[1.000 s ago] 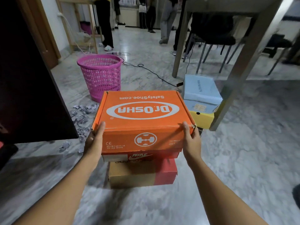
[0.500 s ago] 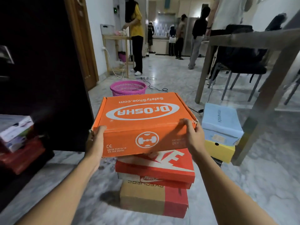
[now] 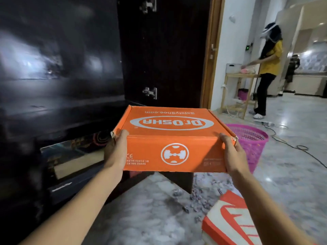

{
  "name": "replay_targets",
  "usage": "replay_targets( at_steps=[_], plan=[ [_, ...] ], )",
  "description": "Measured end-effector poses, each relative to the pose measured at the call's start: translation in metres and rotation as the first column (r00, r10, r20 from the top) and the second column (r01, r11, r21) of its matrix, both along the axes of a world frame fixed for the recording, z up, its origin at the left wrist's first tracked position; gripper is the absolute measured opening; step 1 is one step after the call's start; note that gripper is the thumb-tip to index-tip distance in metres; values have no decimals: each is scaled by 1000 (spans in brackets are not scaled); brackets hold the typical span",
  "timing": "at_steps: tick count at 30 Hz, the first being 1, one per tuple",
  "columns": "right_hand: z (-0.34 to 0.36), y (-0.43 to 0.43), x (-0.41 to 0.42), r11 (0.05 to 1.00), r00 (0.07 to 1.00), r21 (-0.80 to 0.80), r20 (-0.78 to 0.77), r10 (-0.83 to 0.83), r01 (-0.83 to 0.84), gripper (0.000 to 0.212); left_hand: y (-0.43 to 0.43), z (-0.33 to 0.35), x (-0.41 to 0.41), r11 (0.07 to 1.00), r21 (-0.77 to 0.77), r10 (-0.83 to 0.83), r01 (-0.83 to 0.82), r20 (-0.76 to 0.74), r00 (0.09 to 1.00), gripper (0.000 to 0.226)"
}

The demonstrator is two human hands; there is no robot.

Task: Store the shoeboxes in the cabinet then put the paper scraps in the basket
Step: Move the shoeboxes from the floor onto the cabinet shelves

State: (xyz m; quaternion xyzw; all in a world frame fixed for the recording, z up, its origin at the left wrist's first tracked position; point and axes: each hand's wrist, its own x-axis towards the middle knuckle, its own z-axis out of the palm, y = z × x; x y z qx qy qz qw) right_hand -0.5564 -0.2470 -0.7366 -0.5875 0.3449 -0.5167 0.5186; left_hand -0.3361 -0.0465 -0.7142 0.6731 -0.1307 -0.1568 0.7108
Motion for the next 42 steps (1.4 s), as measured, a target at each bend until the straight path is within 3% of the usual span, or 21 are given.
replay_targets(
  at_steps=[4,10,14,19,23,25,27,30,32,34,36,39,42],
  plan=[
    [20,10,60,987,990,-86,11,141,-139,43,32,23,29,987,-31,157,-156,41,987,53],
    [50,24,150,940,960,-205,4,279,-272,84,66,56,64,858,-206,489,-471,49,871,85],
    [63,36,204,911,943,-241,-74,326,-334,101,72,73,92,690,-313,672,-653,-59,738,67],
    [60,49,270,925,948,-213,-114,296,-314,98,76,65,131,524,-312,819,-793,-71,569,67],
    [59,53,315,914,939,-217,-113,324,-342,84,79,63,161,450,-276,872,-849,-72,485,87],
    [62,55,337,909,934,-213,-95,345,-357,85,77,63,173,470,-321,861,-822,-40,507,90],
    [66,63,355,902,924,-198,-72,377,-383,85,73,60,184,490,-347,866,-800,93,491,93],
    [67,73,377,885,908,-203,-92,408,-418,91,67,46,204,442,-201,830,-874,462,313,88],
    [65,76,387,873,897,-208,-123,424,-441,97,67,36,212,418,-76,676,-905,692,254,81],
    [65,81,394,886,907,-201,-142,396,-418,103,67,29,217,422,47,441,-905,862,250,79],
    [67,90,392,913,940,-238,-160,300,-332,96,66,25,224,401,188,253,-897,918,305,80],
    [57,96,394,923,980,-357,-183,80,-142,76,64,32,232,350,293,191,-890,907,375,80],
    [47,100,407,870,960,-444,-263,101,-213,67,62,38,240,318,375,140,-871,890,434,81]
  ],
)
